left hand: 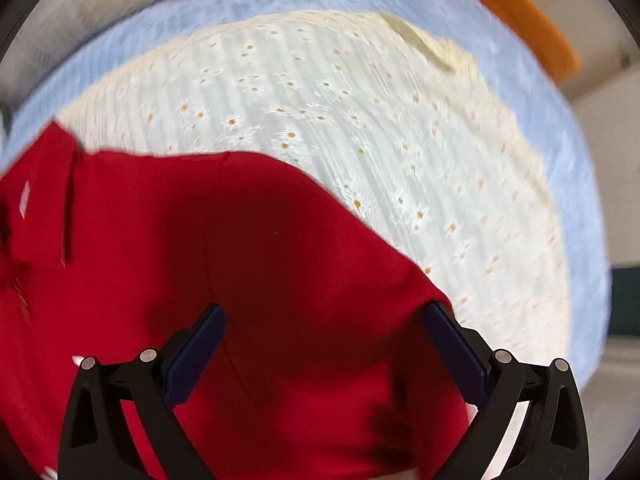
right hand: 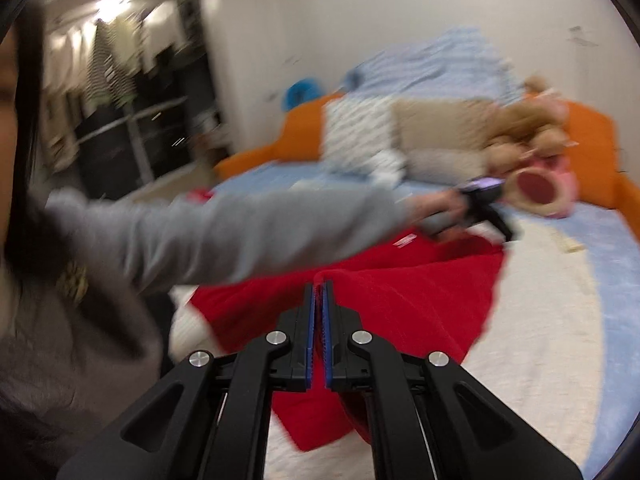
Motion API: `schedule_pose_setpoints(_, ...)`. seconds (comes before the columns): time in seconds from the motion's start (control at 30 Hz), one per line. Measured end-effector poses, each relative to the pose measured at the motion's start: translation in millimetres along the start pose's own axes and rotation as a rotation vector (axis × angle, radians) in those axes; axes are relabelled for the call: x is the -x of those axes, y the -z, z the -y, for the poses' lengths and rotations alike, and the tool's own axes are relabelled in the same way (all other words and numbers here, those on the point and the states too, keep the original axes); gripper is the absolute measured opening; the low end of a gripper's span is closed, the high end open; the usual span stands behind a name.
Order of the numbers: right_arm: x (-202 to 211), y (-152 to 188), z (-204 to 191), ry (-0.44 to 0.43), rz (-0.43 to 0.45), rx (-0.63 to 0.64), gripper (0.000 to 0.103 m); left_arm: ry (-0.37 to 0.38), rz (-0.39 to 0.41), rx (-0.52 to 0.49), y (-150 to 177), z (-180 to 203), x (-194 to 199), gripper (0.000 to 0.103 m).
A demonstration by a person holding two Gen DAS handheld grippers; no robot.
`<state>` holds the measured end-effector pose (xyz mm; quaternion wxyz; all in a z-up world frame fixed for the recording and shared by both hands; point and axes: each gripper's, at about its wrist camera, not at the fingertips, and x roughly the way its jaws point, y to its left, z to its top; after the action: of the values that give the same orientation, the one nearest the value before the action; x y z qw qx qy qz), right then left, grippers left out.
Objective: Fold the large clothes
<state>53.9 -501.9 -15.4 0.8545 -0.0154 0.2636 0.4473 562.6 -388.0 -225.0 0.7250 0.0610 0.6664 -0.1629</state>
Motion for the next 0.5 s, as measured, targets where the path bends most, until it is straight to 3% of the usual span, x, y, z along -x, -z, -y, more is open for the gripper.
schedule_pose_setpoints(0.07, -23, 8, -11, -0.052, -0.053, 0.005, 0.004, -0.109, -0.002, -0.065, 1, 14, -2, 0.101)
schedule_pose_setpoints(0.23, -44, 22, -17, -0.108, -0.073, -0.034, 0.004, -0.057, 0.032, -0.094, 8, 31, 14, 0.101)
schedule_pose_setpoints(0.3, -48, 23, -15, -0.114, -0.073, -0.041, 0.004, -0.120, 0.028, -0.138, 9, 44, 7, 0.101)
schedule_pose_setpoints(0.5, -50, 14, -10, -0.114, -0.077, -0.040, 0.004, -0.004, 0.041, -0.076, 9, 34, 9, 0.101)
